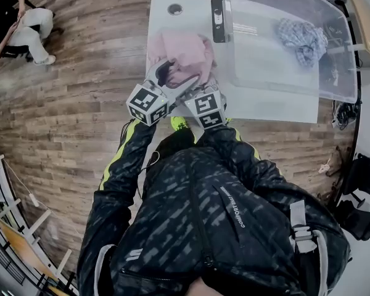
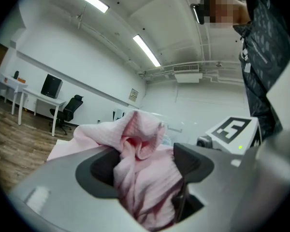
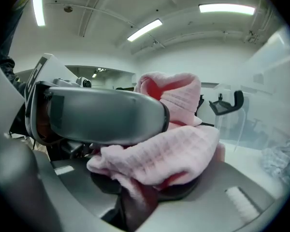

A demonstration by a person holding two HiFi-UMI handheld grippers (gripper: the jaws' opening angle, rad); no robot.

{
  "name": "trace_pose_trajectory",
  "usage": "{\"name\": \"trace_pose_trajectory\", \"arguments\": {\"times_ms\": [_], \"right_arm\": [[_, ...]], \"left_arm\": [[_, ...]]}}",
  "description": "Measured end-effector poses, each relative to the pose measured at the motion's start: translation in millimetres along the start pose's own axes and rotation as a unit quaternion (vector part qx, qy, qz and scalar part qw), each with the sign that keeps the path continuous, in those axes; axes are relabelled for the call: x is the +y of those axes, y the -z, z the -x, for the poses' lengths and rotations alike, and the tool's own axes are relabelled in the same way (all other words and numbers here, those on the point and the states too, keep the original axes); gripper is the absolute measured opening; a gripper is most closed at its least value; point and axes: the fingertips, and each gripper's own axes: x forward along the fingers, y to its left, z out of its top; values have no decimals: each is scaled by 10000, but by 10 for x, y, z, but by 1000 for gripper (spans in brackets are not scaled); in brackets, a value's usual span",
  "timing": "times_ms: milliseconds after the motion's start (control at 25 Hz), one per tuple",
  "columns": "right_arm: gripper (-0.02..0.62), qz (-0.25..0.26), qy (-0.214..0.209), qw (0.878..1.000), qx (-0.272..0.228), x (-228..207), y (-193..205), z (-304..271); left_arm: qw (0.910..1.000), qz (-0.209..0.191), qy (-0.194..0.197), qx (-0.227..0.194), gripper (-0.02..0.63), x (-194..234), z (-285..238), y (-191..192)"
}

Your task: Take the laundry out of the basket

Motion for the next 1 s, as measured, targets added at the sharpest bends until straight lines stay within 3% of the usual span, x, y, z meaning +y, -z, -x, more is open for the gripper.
{"name": "trace_pose_trajectory", "arguments": {"times_ms": [240,440,640,1000], "right_arm": [[143,4,-342,9968,719,39,510,-185],[153,54,-493,9933,1041,52,762,-249],[167,-8,-478,9927,1109,40,797,-257],[263,41,-182,9875,1563,-64,810,10]], "left_arm": [[9979,560,-123,287,339,139,-76,513],[9948,907,-105,452,339,195,-110,787],[9952,858,-62,477,339,192,-115,799],[9966,636,71,520,339,111,12,628]]}}
